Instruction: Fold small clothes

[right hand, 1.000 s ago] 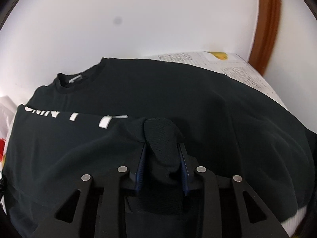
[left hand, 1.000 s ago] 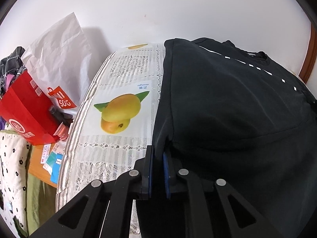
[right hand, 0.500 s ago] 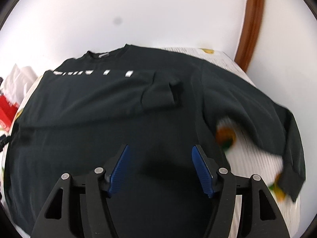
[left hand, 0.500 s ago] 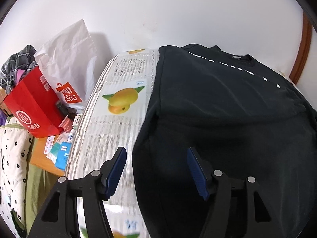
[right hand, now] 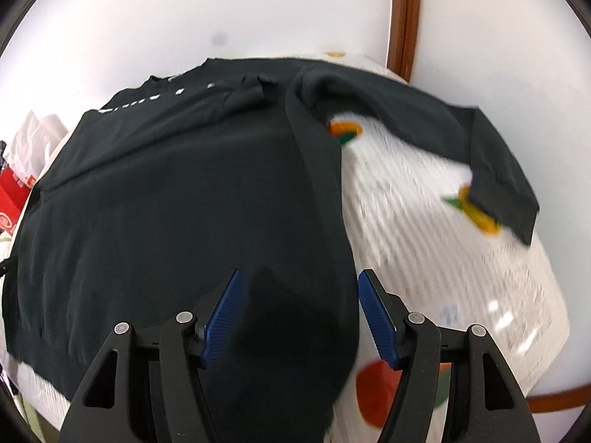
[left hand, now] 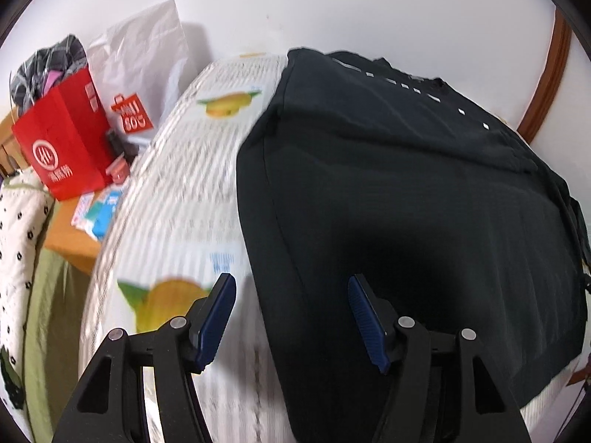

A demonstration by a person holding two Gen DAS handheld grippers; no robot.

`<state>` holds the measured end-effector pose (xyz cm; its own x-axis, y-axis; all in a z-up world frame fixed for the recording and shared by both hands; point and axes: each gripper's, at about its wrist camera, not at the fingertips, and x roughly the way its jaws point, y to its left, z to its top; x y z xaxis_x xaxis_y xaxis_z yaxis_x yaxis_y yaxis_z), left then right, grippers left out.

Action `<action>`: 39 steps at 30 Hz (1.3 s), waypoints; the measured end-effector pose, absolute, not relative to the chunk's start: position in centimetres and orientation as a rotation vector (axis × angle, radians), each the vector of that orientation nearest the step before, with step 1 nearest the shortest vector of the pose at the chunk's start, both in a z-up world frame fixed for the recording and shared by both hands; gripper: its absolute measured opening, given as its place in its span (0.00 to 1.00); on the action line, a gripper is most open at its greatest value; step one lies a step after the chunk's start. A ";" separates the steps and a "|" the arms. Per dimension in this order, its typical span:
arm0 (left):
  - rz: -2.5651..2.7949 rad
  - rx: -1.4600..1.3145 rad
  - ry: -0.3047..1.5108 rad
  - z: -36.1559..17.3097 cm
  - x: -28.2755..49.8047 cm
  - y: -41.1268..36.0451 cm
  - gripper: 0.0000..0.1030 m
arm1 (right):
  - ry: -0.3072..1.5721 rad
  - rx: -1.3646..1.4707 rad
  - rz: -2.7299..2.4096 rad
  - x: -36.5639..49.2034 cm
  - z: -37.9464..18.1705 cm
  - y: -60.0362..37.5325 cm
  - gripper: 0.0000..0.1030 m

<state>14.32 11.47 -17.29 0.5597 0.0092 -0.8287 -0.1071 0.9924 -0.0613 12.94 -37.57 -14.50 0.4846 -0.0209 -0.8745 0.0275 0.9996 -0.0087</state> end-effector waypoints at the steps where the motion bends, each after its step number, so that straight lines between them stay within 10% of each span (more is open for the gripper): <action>1: 0.064 -0.114 0.980 -17.5 14.0 11.4 0.59 | 1.065 0.009 -0.028 12.5 -14.8 -37.6 0.62; 15: 0.040 -0.086 0.944 -17.8 10.8 10.8 0.56 | 1.035 -0.011 -0.042 10.5 -16.2 -35.6 0.54; 22: 0.021 -0.179 0.940 -17.9 10.0 12.4 0.07 | 1.037 -0.026 -0.060 10.6 -15.8 -34.1 0.14; 39: 0.094 -0.133 0.979 -17.4 7.0 12.8 0.09 | 1.046 -0.008 0.042 6.7 -15.2 -34.2 0.21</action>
